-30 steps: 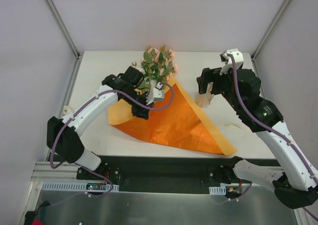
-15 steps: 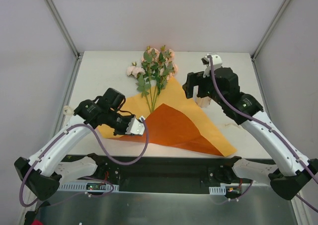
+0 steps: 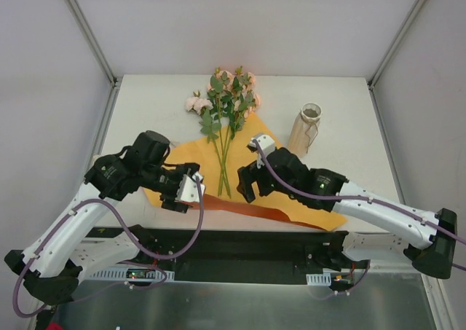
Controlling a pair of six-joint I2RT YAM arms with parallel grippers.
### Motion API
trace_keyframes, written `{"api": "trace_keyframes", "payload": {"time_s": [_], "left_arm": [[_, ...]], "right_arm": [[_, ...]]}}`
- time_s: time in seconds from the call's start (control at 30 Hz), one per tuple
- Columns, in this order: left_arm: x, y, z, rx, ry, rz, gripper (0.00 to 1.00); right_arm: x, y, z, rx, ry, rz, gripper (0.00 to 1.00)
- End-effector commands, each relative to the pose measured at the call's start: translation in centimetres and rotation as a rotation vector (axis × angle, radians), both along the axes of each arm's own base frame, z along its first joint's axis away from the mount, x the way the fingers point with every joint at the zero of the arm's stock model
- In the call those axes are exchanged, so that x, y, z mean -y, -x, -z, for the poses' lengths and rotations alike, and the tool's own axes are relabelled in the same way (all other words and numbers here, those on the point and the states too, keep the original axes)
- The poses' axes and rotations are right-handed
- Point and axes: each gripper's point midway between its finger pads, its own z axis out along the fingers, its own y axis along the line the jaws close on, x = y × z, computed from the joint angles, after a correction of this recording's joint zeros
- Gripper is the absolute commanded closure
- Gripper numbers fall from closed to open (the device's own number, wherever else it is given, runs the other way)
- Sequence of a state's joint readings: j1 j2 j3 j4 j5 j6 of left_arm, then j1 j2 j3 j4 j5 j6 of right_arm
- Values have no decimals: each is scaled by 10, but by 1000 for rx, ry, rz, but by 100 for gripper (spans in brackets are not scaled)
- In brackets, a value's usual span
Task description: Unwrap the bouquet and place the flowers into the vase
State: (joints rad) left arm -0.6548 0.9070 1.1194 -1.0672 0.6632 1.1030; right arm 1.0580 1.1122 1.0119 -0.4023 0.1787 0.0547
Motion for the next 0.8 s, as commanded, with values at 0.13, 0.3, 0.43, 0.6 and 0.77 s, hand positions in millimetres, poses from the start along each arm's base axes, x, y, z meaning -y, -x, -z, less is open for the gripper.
{"api": "trace_keyframes", "payload": {"time_s": [0.13, 0.3, 0.43, 0.6, 0.77], "left_arm": [[6, -31, -101, -70, 220, -409, 1], [-4, -65, -101, -76, 217, -649, 1], [-10, -81, -77, -106, 137, -753, 1], [-18, -99, -50, -113, 16, -834, 1], [-43, -120, -12, -83, -161, -983, 1]], "right_arm": [[-11, 58, 10, -50, -49, -51, 10], [-16, 83, 17, -67, -11, -125, 11], [5, 62, -1, 45, 64, -80, 8], [27, -1, -29, 119, 88, 117, 10], [13, -62, -33, 118, 140, 208, 15]]}}
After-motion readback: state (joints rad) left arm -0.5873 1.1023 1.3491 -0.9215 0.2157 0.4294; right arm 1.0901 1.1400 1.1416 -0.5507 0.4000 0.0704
